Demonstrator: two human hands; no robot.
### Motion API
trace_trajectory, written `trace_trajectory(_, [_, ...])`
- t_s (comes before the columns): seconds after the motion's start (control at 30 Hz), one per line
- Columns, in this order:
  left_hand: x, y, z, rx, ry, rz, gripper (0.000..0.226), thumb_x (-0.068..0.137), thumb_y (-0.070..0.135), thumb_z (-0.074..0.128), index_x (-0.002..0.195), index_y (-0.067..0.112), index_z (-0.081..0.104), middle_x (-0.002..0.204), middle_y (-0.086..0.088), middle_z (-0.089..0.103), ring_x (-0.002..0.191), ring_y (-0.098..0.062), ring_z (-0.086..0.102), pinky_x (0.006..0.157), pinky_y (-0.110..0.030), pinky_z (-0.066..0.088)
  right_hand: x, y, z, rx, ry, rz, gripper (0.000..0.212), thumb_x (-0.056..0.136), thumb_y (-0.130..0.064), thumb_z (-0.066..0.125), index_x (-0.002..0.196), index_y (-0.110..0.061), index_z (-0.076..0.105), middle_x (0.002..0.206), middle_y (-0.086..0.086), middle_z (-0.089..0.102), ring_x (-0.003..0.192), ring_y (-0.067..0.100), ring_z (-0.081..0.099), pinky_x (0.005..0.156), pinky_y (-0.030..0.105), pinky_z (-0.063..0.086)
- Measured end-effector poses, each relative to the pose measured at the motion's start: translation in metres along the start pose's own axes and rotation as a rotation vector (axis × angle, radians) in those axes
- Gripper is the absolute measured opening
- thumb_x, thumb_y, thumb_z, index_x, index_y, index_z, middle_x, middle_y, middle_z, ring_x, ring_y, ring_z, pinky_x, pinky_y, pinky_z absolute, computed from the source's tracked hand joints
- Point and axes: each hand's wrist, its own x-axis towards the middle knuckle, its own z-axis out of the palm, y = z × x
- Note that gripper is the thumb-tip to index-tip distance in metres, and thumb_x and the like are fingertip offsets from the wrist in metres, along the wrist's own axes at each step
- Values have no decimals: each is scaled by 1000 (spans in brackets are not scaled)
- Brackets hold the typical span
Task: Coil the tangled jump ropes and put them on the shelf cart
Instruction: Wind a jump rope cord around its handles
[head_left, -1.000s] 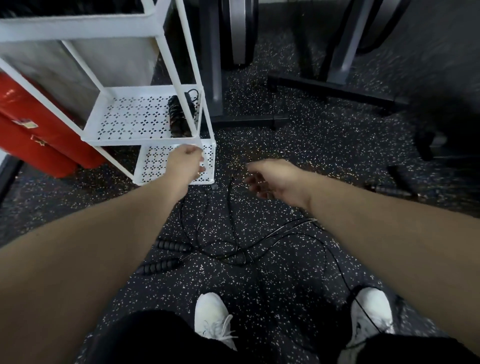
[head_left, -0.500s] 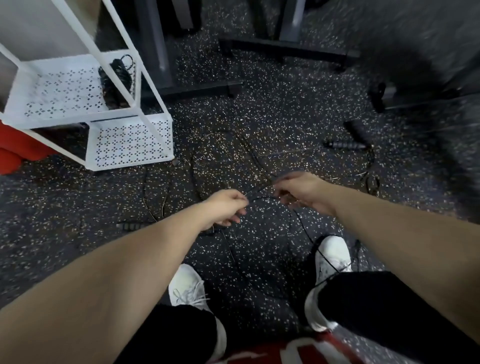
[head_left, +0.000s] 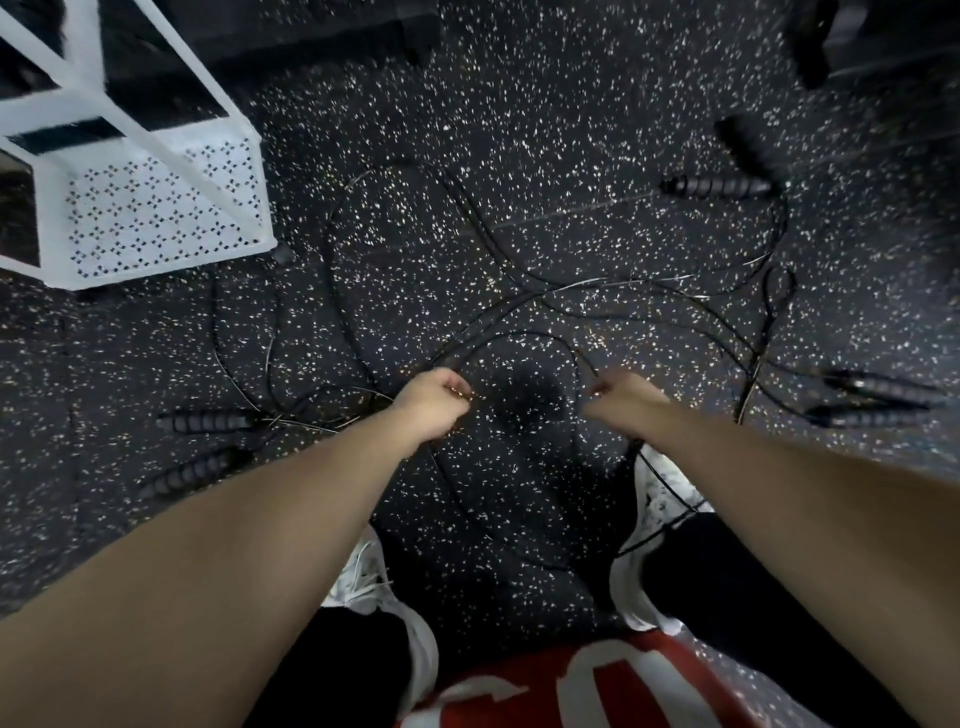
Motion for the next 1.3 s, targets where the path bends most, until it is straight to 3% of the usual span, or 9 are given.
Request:
trace_trajectory(0.2, [36,-15,17,-44,-6,-45,20,99,10,61,114,23,63,100,1,65,68,-13,55,67,-35,54,36,-1,18,136,-37,137,81,95,-13,64,159,-14,14,115,12,59,69,14,53,46,23,41])
trace_trajectory(0.3, [39,-15,25,-17,-6,-33,37,98,9,62,132,22,57,121,-1,62,68,-12,56,58,-27,45,35,3,20,309,-136,141,54,98,-15,65,146,-9,41,87,8,57,57,13,49,38,20,38])
trace_trajectory(0.4, [34,-11,27,28,17,39,73,94,7,67,153,34,32,155,-1,31,83,-18,63,63,-29,52,24,-11,12,265,-127,-79,25,102,-41,57,123,-28,62,74,-4,53,54,10,45,42,21,37])
trace_trajectory(0.5, [22,-1,25,-24,69,160,97,92,5,69,159,41,9,163,2,11,91,-21,66,72,-34,58,4,-36,-3,124,-80,-308,27,102,-56,47,108,-40,69,55,-13,43,41,3,37,42,19,33])
trace_trajectory(0.63, [10,11,8,-230,163,229,104,89,11,73,156,47,2,163,6,25,93,-13,68,88,-44,61,-34,-61,-23,10,-103,-513,35,102,-56,47,102,-35,74,44,-14,39,40,2,37,49,22,37])
trace_trajectory(0.87, [-45,23,-13,395,-72,159,30,103,49,53,123,31,67,111,6,68,106,-21,64,91,-29,46,-99,-77,-55,90,-55,-648,33,103,-50,51,99,-28,76,48,-13,36,44,8,31,48,24,33])
trace_trajectory(1.07, [-90,17,-25,58,-160,18,46,109,51,36,92,14,57,57,5,54,63,-16,56,81,-38,53,-133,-51,-75,-47,-9,-549,32,103,-54,46,107,-31,68,65,-8,55,51,9,46,60,27,42])
trace_trajectory(1.2, [-124,38,-34,-122,-135,14,36,108,41,48,135,18,46,71,4,40,62,-10,39,54,-25,45,-147,-31,-80,-183,-82,-424,19,105,-34,52,114,-19,60,75,0,63,53,10,57,51,22,49])
trace_trajectory(1.3, [-146,58,-34,-269,-117,92,20,109,29,48,127,21,51,77,3,42,62,-9,38,57,-27,38,-162,-28,-75,-105,-140,-433,18,105,-22,54,119,-13,61,75,3,68,56,14,59,59,27,55])
